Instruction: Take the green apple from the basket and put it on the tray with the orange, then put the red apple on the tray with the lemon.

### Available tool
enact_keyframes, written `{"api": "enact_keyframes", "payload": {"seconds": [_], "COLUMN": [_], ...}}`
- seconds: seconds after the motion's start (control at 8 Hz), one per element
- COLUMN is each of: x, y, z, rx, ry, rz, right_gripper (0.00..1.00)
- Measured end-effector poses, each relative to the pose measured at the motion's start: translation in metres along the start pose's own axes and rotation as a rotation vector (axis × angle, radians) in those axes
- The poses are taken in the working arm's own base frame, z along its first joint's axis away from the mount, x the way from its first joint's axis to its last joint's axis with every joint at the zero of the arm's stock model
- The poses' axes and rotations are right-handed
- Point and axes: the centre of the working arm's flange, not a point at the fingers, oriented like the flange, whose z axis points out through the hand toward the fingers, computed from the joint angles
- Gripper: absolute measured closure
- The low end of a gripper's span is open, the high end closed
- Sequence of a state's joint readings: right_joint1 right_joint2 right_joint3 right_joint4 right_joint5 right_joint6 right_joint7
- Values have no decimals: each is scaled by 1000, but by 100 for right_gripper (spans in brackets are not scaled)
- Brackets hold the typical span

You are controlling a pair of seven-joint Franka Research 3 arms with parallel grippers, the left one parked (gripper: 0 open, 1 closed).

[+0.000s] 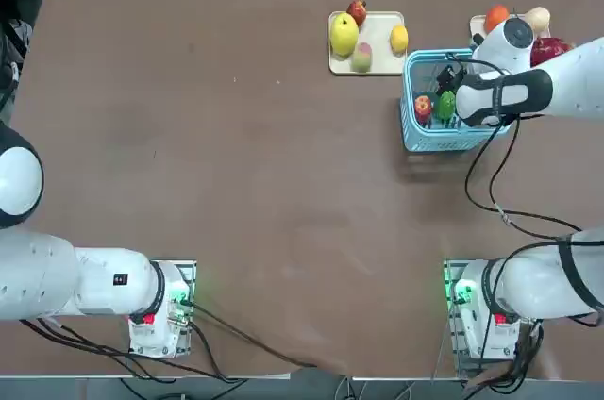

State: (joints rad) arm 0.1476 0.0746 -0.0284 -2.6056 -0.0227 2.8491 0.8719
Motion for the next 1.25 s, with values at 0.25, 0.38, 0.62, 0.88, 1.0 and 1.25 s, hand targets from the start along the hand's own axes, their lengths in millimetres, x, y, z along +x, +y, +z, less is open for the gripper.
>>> {"api": "enact_keyframes", "payload": {"seconds": [0.25, 0.38, 0.62, 0.88, 1.0, 1.25], "x": [2, 2, 4, 4, 3, 2], "y": [2, 2, 0, 1, 1, 3], "z": [3, 4, 7, 13, 17, 27], "rx": [0, 5, 11, 6, 6, 5], "ry": [2, 6, 12, 7, 8, 7], "rz": [7, 10, 14, 16, 16, 16], "right_gripper": [0, 0, 0, 0, 0, 1]}}
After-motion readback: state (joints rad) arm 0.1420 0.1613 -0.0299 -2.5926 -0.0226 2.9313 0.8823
